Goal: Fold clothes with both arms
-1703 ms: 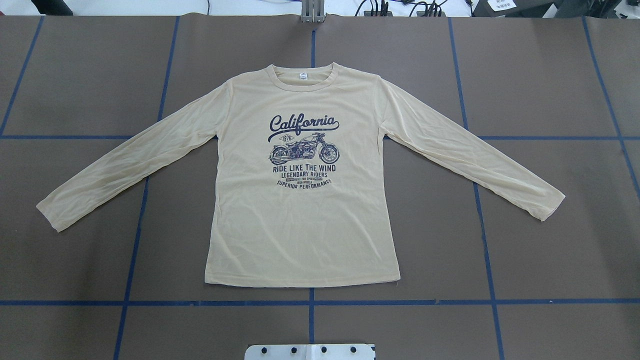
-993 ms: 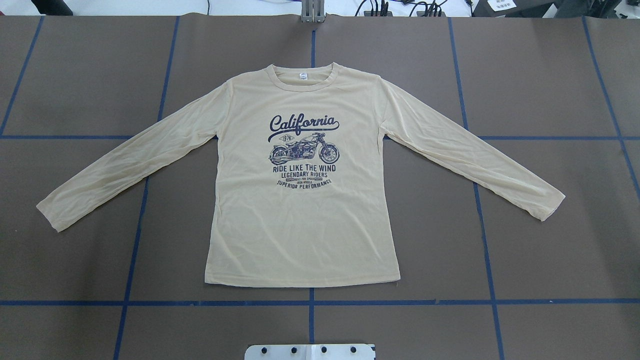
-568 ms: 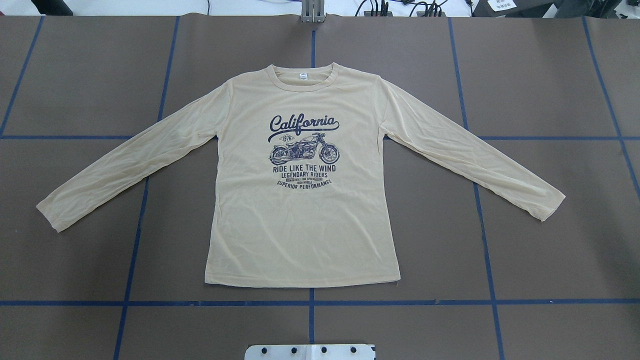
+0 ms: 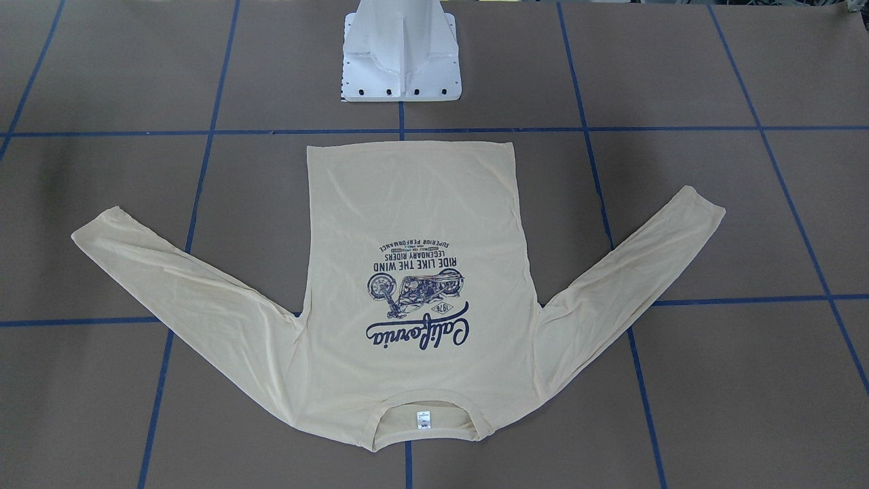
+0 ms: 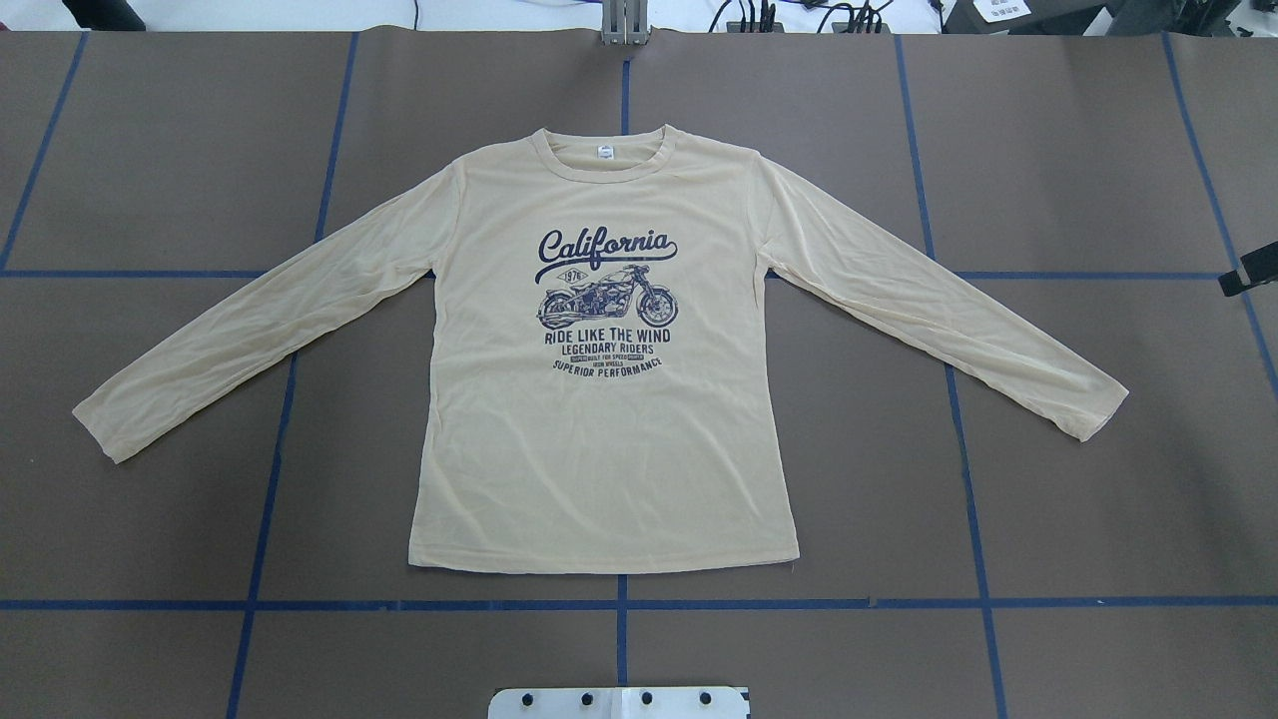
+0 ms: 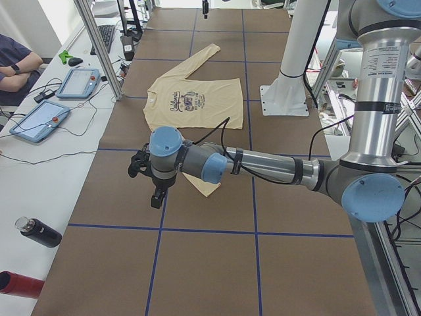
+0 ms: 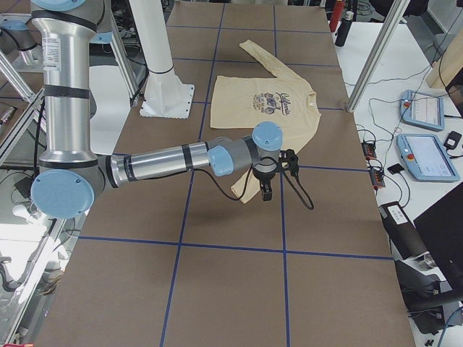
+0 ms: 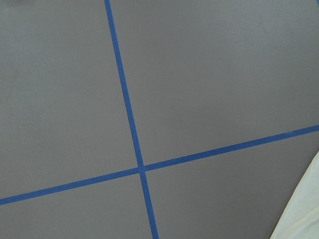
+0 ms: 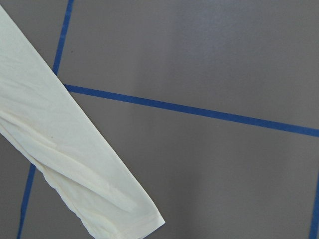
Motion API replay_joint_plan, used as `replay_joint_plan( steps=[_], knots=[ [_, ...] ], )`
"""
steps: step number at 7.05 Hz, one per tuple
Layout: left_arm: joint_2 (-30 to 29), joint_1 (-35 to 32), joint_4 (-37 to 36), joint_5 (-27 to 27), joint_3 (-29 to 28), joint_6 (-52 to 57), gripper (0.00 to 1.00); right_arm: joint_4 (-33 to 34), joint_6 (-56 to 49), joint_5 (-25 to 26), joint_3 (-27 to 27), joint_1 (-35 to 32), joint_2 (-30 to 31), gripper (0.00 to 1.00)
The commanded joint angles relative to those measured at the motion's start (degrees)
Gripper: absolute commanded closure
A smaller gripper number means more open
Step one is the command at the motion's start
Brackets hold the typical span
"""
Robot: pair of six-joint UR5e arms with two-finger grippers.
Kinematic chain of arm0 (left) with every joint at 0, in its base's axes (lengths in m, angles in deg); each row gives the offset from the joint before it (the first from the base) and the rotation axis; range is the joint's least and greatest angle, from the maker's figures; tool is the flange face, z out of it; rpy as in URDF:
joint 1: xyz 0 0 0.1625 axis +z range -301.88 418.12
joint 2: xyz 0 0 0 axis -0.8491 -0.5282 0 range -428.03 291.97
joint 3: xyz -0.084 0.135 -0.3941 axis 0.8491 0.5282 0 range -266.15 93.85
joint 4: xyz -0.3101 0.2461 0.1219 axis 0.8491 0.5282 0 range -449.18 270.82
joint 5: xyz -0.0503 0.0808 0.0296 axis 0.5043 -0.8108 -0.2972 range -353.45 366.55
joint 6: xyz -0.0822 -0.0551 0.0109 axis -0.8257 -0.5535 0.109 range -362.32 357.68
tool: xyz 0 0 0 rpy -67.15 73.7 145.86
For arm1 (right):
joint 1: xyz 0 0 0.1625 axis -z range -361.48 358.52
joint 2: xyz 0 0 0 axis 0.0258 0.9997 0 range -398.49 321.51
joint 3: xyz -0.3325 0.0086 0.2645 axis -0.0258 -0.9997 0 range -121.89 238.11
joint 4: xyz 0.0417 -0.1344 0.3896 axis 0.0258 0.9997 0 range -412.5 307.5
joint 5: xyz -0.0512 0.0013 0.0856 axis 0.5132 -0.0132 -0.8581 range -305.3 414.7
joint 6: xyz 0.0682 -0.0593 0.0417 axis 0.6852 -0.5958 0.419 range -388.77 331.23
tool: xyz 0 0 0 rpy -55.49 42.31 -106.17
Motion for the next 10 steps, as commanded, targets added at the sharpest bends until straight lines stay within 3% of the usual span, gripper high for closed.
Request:
replay_joint_plan(
  steps=[1, 4, 7, 10],
  knots=[
    [-0.2, 0.3, 0.2, 0.0, 0.0, -1.0, 0.0, -14.5, 14.3, 7.5, -1.0, 10.3, 3.4, 0.0],
    [-0.2, 0.5, 2.2, -0.5, 0.0, -1.1, 0.0, -14.9, 14.0, 13.0, -3.6, 16.9, 2.6, 0.0],
    [-0.2, 0.5, 2.2, -0.5, 0.1, -1.3, 0.0, -14.9, 13.9, 12.9, -8.2, 19.0, 0.8, 0.0],
    [-0.3, 0.5, 2.3, -0.6, 0.1, -1.3, 0.0, -14.7, 14.1, 12.1, -8.3, 20.0, 0.8, 0.02]
  ],
)
